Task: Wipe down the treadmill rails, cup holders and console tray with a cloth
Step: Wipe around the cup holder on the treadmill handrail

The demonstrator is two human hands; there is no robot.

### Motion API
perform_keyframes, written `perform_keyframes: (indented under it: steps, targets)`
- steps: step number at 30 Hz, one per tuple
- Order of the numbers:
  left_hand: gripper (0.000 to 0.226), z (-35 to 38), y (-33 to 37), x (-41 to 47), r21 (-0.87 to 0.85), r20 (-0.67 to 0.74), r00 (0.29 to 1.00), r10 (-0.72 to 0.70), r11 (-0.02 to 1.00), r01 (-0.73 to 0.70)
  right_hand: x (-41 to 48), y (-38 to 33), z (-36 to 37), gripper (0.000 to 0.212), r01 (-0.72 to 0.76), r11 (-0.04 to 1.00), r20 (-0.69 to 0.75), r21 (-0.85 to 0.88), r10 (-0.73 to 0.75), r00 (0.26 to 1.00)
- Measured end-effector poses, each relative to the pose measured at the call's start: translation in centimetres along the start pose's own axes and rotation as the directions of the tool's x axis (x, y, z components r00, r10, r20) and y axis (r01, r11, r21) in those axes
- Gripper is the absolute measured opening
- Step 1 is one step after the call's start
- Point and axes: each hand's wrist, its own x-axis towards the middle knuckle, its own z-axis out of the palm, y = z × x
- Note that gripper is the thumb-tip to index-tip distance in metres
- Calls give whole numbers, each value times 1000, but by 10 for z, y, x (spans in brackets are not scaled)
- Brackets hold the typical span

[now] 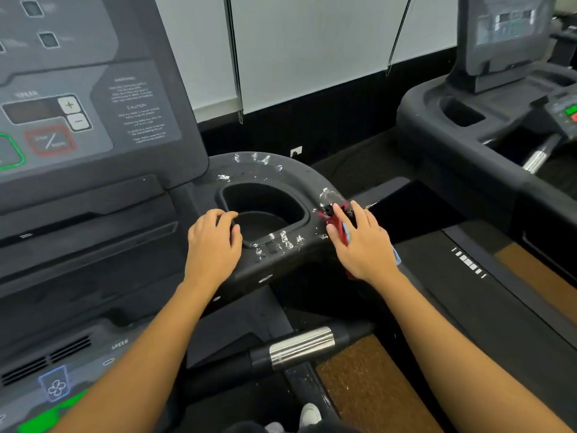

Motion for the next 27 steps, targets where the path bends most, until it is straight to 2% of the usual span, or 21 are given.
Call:
perform_keyframes:
  steps: [3,5,7,11,14,15,17,19,21,23,27]
  targets:
    - [25,-1,0,0,-21,15,1000,-14,1000,14,13,1,-2,54,-167,980,79,106,159,984]
    - [24,-2,1,0,-22,23,1000,-15,1000,15,36,0,-3,58,-312,930,168,193,282,944]
    - [24,-2,1,0,-21,27,1000,-16,1000,16,52,-4,-5,62,-356,909,220,216,310,925]
    - [24,-1,0,1,-24,33,999,-19,1000,20,43,-12,-14,57,-137,972,164,189,106,981]
    - [25,-1,1,1,-25,43,999,-21,999,22,14,3,-12,61,0,978,110,207,-24,994]
    - [25,-1,1,1,-24,44,999,-19,1000,20,6,12,-10,63,-45,966,101,255,19,995]
    - [25,-1,2,0,-20,48,999,-9,1000,10,2,23,-15,59,-262,889,170,376,212,963]
    - [25,-1,2,0,-11,53,999,-2,1000,3,14,26,-23,58,-435,822,313,368,330,890]
    - [25,-2,2,0,-11,58,998,-10,1000,10,34,21,-28,69,-530,767,419,361,375,827]
    - [25,-2,2,0,-11,61,998,-13,1000,14,54,8,-24,71,-513,784,413,351,362,836]
    - [24,0,1,0,-13,54,998,-17,1000,17,75,-13,-11,63,-272,920,247,282,205,947]
